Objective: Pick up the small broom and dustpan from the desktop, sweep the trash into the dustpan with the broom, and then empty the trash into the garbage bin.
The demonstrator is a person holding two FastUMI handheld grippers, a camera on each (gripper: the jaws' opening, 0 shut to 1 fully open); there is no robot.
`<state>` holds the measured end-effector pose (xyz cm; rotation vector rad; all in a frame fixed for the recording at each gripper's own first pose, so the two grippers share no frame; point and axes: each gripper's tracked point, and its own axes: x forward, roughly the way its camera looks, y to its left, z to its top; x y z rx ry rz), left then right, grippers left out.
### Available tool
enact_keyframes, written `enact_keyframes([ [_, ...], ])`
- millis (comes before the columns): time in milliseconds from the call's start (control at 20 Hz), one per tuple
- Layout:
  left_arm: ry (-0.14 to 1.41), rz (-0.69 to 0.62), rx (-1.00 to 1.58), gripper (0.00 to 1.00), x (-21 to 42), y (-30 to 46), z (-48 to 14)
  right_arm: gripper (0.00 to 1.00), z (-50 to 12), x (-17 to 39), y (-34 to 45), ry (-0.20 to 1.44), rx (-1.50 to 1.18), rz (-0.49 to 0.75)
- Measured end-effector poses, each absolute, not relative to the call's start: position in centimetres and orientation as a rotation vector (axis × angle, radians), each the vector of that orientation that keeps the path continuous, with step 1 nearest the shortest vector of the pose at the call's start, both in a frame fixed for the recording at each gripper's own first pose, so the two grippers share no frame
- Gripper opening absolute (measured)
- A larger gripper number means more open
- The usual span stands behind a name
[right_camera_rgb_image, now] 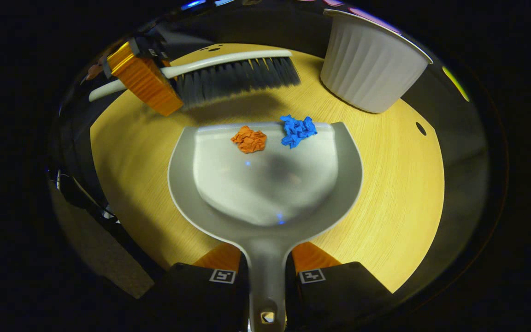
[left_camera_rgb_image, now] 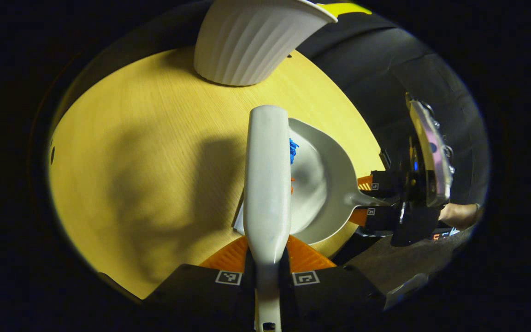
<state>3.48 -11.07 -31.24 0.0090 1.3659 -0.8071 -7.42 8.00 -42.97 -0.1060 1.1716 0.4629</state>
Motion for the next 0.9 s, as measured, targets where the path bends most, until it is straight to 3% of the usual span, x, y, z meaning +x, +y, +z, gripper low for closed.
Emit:
enact_keyframes([
  [50, 1.344, -0.789, -0.008, 0.27, 3.6, -10.2, -30.4, 0.35, -42.9, -7.4, 8.1, 1.161, -0.095, 0.446],
  [400, 1.223, -0.471, 0.022, 0.25, 4.4, 0.4, -31.0, 0.38, -37.2, -7.8, 4.7, 1.181, 0.011, 0.279],
  [450, 1.227, -0.443, 0.018, 0.25, 4.1, 1.5, -31.5, 0.32, -36.0, -7.5, 3.9, 1.180, 0.026, 0.250],
  [600, 1.273, -0.418, -0.005, 0.25, 1.9, 2.3, -34.5, 0.35, -31.7, -6.3, 0.6, 1.183, 0.042, 0.166],
  [900, 1.294, -0.498, -0.033, 0.25, -2.0, 2.8, -36.4, 0.31, -22.8, -2.8, -5.5, 1.182, 0.082, 0.025],
])
